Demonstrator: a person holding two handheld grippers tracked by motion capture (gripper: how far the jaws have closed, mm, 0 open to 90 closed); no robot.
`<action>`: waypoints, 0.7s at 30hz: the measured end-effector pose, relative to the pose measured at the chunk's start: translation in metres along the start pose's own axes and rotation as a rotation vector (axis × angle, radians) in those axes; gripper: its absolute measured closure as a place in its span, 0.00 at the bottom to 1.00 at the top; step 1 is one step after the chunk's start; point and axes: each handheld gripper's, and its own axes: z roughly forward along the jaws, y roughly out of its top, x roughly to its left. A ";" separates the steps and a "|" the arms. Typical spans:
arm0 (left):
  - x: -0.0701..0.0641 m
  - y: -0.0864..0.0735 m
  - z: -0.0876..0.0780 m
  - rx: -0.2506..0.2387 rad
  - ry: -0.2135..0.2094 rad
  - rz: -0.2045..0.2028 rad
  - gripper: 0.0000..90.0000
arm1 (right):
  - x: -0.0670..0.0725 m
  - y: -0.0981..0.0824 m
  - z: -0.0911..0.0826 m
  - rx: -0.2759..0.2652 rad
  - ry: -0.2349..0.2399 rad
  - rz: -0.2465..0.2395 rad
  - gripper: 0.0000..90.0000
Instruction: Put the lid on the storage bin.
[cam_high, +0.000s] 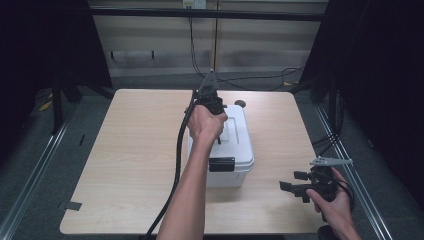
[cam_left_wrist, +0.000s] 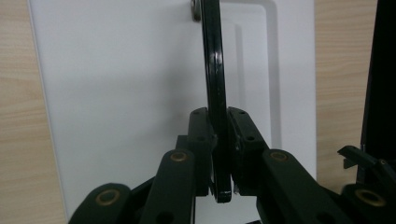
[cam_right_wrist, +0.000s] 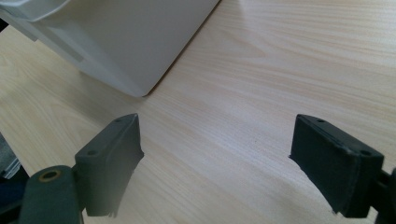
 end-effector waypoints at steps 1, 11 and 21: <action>0.000 0.000 -0.001 -0.001 0.002 0.012 0.86 | 0.000 0.000 0.000 -0.002 0.000 0.000 0.17; 0.005 0.001 -0.002 0.009 -0.013 0.041 0.82 | 0.001 0.000 -0.001 -0.002 -0.002 -0.005 0.17; 0.002 -0.003 -0.004 0.014 0.009 0.036 0.93 | 0.001 0.000 0.000 0.000 -0.004 -0.003 0.17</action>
